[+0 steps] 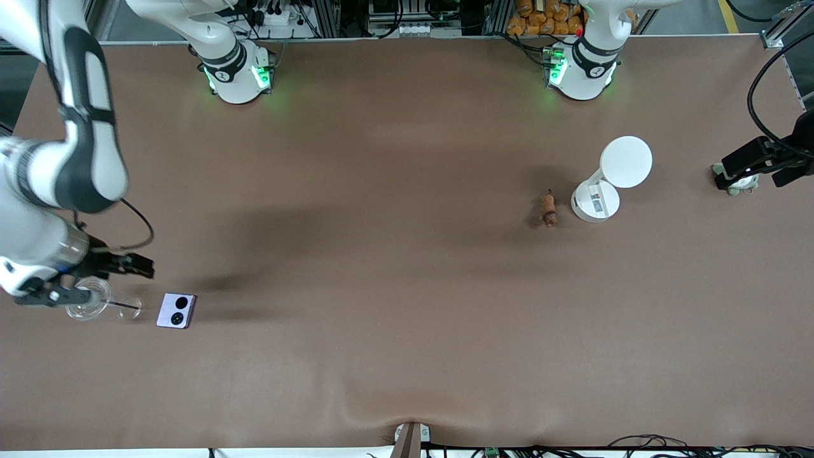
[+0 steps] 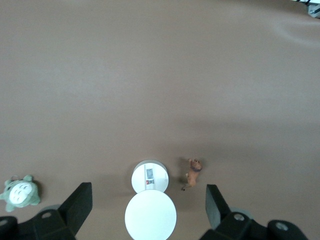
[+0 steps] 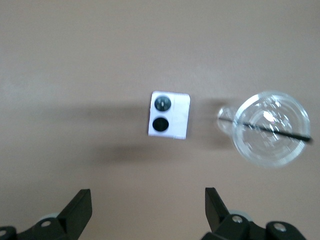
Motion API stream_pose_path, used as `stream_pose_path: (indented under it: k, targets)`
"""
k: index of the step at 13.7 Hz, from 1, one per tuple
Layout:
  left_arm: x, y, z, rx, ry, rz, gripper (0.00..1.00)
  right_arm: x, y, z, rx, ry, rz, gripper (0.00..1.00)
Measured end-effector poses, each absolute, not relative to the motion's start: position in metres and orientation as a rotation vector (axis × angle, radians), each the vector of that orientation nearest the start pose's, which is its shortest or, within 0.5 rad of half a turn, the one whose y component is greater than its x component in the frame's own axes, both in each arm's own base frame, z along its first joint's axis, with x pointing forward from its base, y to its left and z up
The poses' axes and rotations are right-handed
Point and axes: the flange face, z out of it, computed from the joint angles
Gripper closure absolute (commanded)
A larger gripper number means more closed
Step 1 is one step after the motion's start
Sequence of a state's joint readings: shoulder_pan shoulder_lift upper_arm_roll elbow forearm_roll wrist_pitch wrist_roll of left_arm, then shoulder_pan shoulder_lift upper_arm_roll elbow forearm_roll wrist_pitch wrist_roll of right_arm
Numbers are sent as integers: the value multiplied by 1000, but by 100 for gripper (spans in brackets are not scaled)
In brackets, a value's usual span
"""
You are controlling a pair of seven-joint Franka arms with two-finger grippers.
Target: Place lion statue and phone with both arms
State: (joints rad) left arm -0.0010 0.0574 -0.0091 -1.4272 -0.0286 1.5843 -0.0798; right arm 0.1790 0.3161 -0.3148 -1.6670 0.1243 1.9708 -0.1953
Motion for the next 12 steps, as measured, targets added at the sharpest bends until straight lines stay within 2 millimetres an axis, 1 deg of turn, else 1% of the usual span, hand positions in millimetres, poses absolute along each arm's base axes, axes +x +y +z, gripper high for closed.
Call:
stream_pose_path:
  k: [1,3,4,5,7,8,10,12]
  targets:
    - [569,-13,670,-3138,-88,-175,0,637,-70,444,-3104,-60,0,0]
    - [550,-33,688,-3118,-77,-186,0,622,-81,469,-3071,-73,23,0]
    - [542,-35,693,-3119,-92,-194,0,615,-82,481,-3059,-75,34,0]
    - [538,-31,694,-3122,-110,-192,0,608,-81,493,-3049,-82,45,0]
    - [532,-22,686,-3133,-143,-168,0,593,-72,522,-3068,-132,53,0]
    - [532,-20,683,-3133,-149,-174,0,585,-63,538,-3092,-166,55,0]
    - [535,-19,683,-3133,-151,-211,0,568,-42,563,-3112,-143,92,0]
    - [536,-20,684,-3132,-150,-228,0,555,-32,585,-3111,-98,137,0]
